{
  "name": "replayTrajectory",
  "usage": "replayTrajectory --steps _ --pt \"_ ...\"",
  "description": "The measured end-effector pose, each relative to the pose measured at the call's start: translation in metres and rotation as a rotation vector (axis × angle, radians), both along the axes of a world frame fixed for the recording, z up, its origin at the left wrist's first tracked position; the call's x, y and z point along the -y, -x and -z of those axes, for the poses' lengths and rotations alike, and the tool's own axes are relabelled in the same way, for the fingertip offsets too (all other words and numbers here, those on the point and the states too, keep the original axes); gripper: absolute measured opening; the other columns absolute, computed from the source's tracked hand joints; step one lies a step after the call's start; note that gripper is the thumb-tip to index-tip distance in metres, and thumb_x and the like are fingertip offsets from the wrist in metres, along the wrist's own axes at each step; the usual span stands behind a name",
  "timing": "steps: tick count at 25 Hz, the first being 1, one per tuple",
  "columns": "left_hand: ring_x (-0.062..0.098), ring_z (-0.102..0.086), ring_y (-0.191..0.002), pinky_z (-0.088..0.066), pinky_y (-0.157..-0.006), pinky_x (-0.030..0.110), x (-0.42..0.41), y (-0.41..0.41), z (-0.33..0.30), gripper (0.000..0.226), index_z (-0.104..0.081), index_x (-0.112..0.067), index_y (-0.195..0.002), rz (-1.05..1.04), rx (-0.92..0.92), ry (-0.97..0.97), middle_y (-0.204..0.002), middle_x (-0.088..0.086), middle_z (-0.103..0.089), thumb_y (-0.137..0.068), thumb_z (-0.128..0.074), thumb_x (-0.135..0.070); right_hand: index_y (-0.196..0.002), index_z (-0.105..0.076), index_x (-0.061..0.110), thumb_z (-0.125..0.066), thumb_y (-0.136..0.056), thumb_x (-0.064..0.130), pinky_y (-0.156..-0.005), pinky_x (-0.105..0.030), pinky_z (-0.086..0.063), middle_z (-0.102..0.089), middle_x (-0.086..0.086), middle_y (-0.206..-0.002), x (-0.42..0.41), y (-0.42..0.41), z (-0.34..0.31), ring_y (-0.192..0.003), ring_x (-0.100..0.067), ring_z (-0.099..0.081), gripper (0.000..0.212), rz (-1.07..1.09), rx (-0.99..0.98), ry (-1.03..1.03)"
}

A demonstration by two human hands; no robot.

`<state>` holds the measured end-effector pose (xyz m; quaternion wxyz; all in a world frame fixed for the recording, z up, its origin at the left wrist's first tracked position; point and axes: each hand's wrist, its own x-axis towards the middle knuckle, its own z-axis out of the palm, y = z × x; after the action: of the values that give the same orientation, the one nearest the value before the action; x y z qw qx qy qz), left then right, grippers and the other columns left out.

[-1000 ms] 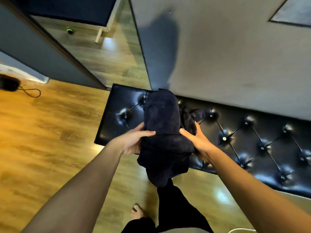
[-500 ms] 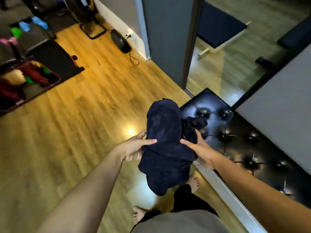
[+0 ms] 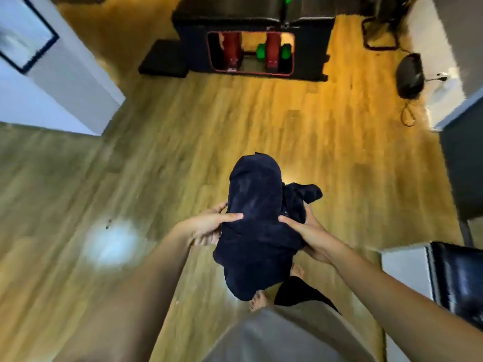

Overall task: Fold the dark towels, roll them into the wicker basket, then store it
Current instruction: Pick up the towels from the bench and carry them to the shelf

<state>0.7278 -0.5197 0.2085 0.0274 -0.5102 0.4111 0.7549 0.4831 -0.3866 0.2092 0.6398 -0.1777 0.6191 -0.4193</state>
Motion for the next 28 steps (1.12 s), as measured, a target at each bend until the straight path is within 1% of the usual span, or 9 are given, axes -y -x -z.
replayTrajectory --steps 1,2,5,8,11,18,20,24,28 --pt "0.037 -0.054 -0.129 -0.031 -0.115 0.063 0.005 -0.04 0.004 0.081 -0.049 -0.049 -0.138 -0.093 -0.031 -0.018 -0.131 0.003 -0.069 -0.069 -0.092 -0.043 -0.147 -0.029 0.049 -0.089 -0.058 0.048 -0.1 -0.048 -0.053 -0.058 0.012 -0.138 0.025 -0.029 0.001 -0.122 -0.017 -0.06 0.108 -0.084 0.001 -0.009" --pt "0.037 -0.051 -0.133 -0.03 -0.115 0.063 0.007 -0.079 0.006 0.075 -0.05 -0.047 -0.138 -0.202 -0.048 -0.037 -0.133 0.005 -0.068 -0.075 -0.09 -0.035 -0.146 -0.03 0.05 -0.088 -0.066 0.044 -0.096 -0.045 -0.055 -0.058 0.013 -0.136 0.05 -0.057 0.003 -0.12 -0.016 -0.06 0.1 -0.175 0.011 -0.013" --pt "0.035 -0.063 -0.123 -0.047 -0.102 0.061 0.004 -0.178 0.004 0.064 -0.047 -0.034 -0.143 -0.542 -0.109 -0.052 -0.133 0.01 -0.067 -0.09 -0.075 -0.014 -0.146 -0.031 0.051 -0.082 -0.082 0.032 -0.081 -0.036 -0.058 -0.06 0.013 -0.132 0.124 -0.148 0.007 -0.118 -0.016 -0.061 0.084 -0.422 0.05 -0.018" --pt "0.035 -0.063 -0.124 -0.039 -0.109 0.065 0.018 -0.253 -0.001 0.076 -0.042 -0.034 -0.148 -0.706 -0.13 -0.026 -0.135 0.009 -0.066 -0.084 -0.081 -0.018 -0.147 -0.031 0.048 -0.08 -0.084 0.028 -0.084 -0.038 -0.057 -0.061 0.011 -0.133 0.191 -0.227 0.009 -0.119 -0.018 -0.061 0.082 -0.603 0.05 0.001" --pt "0.033 -0.064 -0.123 -0.04 -0.108 0.064 0.05 -0.327 -0.004 0.068 -0.044 -0.032 -0.148 -0.881 -0.119 0.023 -0.135 0.009 -0.066 -0.089 -0.076 -0.018 -0.145 -0.033 0.05 -0.082 -0.082 0.031 -0.083 -0.041 -0.058 -0.062 0.011 -0.133 0.266 -0.311 0.006 -0.118 -0.019 -0.062 0.082 -0.755 0.078 0.025" --pt "0.031 -0.063 -0.124 -0.045 -0.107 0.058 0.144 -0.45 -0.034 0.076 -0.044 -0.033 -0.147 -1.141 -0.162 0.065 -0.138 0.007 -0.064 -0.081 -0.08 -0.023 -0.139 -0.033 0.058 -0.088 -0.064 0.044 -0.074 -0.044 -0.058 -0.061 0.013 -0.133 0.418 -0.461 -0.022 -0.116 -0.024 -0.064 0.094 -0.989 0.06 0.012" --pt "0.033 -0.063 -0.124 -0.046 -0.106 0.058 0.159 -0.478 -0.036 0.074 -0.044 -0.032 -0.147 -1.2 -0.18 0.064 -0.138 0.008 -0.064 -0.083 -0.079 -0.022 -0.139 -0.032 0.057 -0.085 -0.072 0.039 -0.072 -0.041 -0.057 -0.061 0.013 -0.133 0.448 -0.499 -0.032 -0.116 -0.024 -0.063 0.087 -1.067 0.045 0.017" --pt "0.032 -0.065 -0.12 -0.061 -0.086 0.047 0.194 -0.537 -0.033 0.068 -0.045 -0.03 -0.146 -1.292 -0.185 0.074 -0.136 0.009 -0.065 -0.086 -0.076 -0.022 -0.149 -0.025 0.053 -0.083 -0.079 0.036 -0.071 -0.038 -0.056 -0.058 0.013 -0.136 0.496 -0.573 -0.03 -0.112 -0.018 -0.063 0.092 -1.137 0.013 0.017" --pt "0.033 -0.066 -0.119 -0.062 -0.076 0.041 0.243 -0.622 -0.025 0.065 -0.049 -0.034 -0.144 -1.328 -0.217 0.1 -0.137 0.01 -0.064 -0.087 -0.077 -0.02 -0.148 -0.025 0.055 -0.088 -0.057 0.05 -0.08 -0.045 -0.057 -0.06 0.012 -0.134 0.55 -0.66 -0.024 -0.113 -0.018 -0.062 0.112 -1.171 -0.026 0.041"
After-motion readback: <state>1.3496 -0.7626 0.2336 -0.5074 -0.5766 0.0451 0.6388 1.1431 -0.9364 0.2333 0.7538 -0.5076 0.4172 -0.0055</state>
